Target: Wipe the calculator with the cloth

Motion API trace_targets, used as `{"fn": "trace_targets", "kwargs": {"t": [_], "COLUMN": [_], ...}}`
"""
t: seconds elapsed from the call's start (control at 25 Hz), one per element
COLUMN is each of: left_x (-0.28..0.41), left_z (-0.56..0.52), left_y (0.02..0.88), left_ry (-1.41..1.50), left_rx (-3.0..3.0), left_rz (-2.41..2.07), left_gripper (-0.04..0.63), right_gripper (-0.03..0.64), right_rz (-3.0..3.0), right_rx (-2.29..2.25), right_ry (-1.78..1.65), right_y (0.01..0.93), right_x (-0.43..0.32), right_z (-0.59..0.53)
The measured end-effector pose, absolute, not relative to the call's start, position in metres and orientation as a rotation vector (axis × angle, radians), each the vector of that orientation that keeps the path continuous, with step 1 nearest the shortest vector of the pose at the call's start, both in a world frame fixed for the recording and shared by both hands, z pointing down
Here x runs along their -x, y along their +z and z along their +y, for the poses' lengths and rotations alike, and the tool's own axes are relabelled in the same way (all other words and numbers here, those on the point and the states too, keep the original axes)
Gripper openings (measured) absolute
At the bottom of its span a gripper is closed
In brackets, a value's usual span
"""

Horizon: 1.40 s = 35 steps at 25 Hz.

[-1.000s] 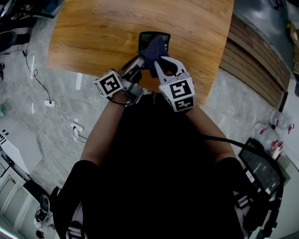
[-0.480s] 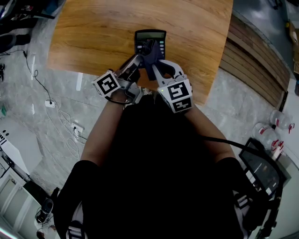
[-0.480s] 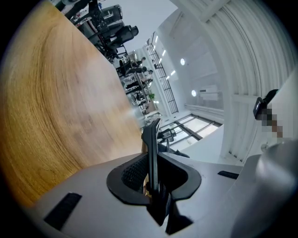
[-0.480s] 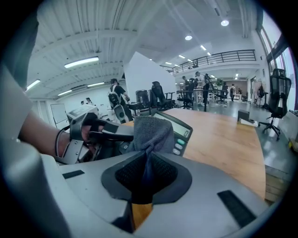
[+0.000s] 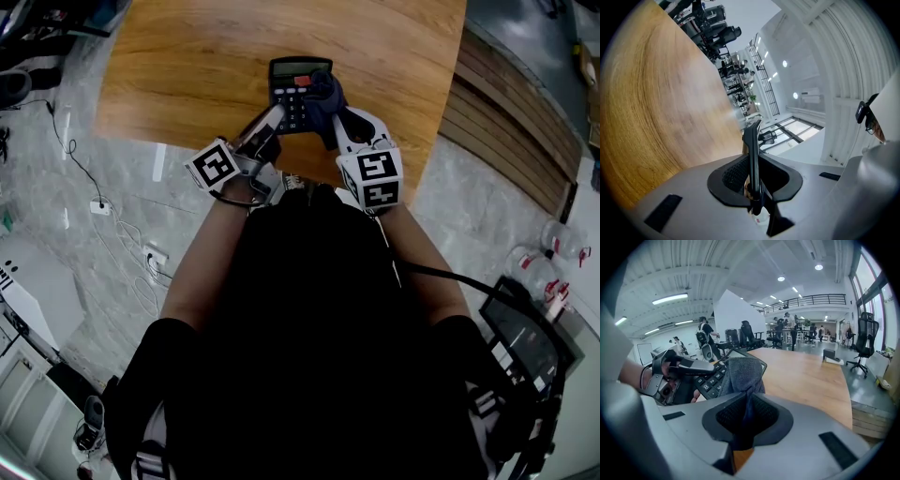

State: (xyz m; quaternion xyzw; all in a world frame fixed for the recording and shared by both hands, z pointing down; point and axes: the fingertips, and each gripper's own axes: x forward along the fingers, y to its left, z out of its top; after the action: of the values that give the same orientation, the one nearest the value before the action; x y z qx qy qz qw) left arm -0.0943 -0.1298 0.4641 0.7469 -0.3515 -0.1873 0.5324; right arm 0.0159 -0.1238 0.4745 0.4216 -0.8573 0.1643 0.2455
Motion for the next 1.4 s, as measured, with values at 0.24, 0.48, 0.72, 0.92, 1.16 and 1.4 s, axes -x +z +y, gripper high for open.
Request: {"fn": "trace_targets", "kwargs": {"t": [0.24,0.48,0.72,0.92,1.16,1.4], "left_x": [0.085,0.094,0.096,0.096,0.095,0.098], "left_z": [-0.128,-0.128,-0.133,-0.137,-0.134,-0.127], "left_y": [0.464,0.462,0.457,0.445,0.439,0.422], "left_ry": [-0.431,-0.458,-0.499,-0.517,-0.571,-0.657], "left_rx": [-1.794,-1.761,-1.739,-1.757,-1.718,-1.691], "left_rz": [-0.836,-0.857,-0.856,-0.841,-0.834,-0.705], "left_gripper": [0.071,0.071,0.071,0.071,0.071,0.071], "right_gripper": [0.041,0.041,0.041,0.041,0.041,0.041], "right_rz": [-2.425,-2.529,-2.551,-2.509,-2.424,-2.461], "right_rx": [-1.031,-0.940,-0.890,-0.931,-1.114,-1.183], "right_ry": [0.465,0.473,0.471,0.470,0.476,0.422], "right_y": [0.464,0.440,0.437,0.460,0.469,0.476], "right_x": [0.029,0.063,0.065,0.039,-0.017,-0.040], "right_z": [-0.098,-0.082,-0.075,-0.074,-0.097,-0.120]}}
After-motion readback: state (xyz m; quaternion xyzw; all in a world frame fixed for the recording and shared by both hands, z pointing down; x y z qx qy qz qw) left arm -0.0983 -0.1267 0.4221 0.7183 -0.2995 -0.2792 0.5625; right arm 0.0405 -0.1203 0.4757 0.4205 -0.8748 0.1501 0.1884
